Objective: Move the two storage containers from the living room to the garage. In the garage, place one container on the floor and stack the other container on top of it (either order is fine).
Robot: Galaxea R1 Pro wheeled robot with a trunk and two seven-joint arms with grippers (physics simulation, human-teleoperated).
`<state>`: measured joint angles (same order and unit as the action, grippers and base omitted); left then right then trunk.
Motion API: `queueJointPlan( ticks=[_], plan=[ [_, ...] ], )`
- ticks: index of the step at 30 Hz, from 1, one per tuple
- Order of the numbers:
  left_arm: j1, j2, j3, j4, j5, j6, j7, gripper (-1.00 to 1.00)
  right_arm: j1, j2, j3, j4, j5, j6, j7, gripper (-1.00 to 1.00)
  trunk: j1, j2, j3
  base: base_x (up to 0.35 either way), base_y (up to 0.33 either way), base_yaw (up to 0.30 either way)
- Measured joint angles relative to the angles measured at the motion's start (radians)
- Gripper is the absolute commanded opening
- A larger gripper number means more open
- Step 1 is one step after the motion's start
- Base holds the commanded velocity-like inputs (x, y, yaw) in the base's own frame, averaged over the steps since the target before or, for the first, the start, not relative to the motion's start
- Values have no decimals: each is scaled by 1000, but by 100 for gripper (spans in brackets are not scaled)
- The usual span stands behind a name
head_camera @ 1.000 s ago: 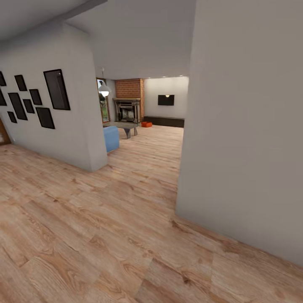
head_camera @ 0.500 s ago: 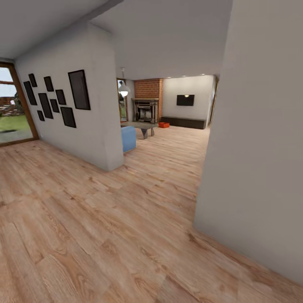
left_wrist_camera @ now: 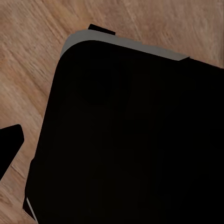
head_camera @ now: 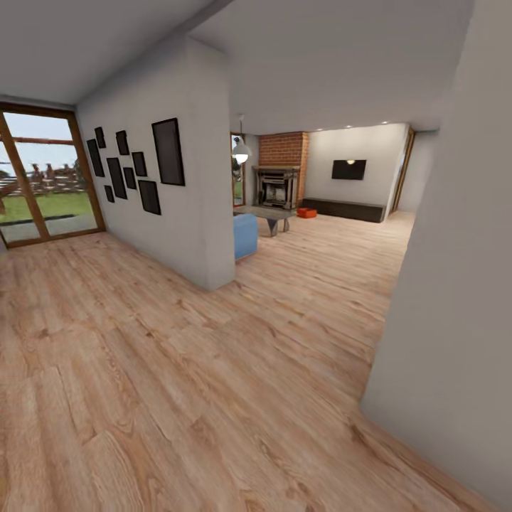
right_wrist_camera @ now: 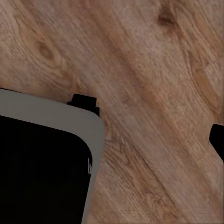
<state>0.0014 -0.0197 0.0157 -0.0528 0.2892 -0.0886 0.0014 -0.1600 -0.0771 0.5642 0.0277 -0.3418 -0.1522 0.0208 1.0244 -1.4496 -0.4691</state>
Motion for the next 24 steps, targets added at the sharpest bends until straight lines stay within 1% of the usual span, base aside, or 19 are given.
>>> queueJointPlan(
  ticks=[8, 12, 21, 24],
  plan=[
    [0, -1, 0, 0, 0, -1, 0, 100, 0, 4, -11, 0, -7, 1, 0, 100, 0, 0, 0, 323, 0, 26],
    [0, -2, 2, -1, 0, -5, 0, 100, 0, 11, -8, 0, -4, 2, 0, 100, 0, 0, 0, 323, 0, 2],
    [0, 0, 2, 0, 0, -6, 0, 100, 0, 14, -1, 0, 0, 1, 0, 100, 0, 0, 0, 323, 0, 0],
    [0, -1, 2, 0, 1, -5, 0, 100, 0, 14, -4, 0, -5, 0, 0, 100, 0, 0, 0, 323, 0, 0]
  ],
)
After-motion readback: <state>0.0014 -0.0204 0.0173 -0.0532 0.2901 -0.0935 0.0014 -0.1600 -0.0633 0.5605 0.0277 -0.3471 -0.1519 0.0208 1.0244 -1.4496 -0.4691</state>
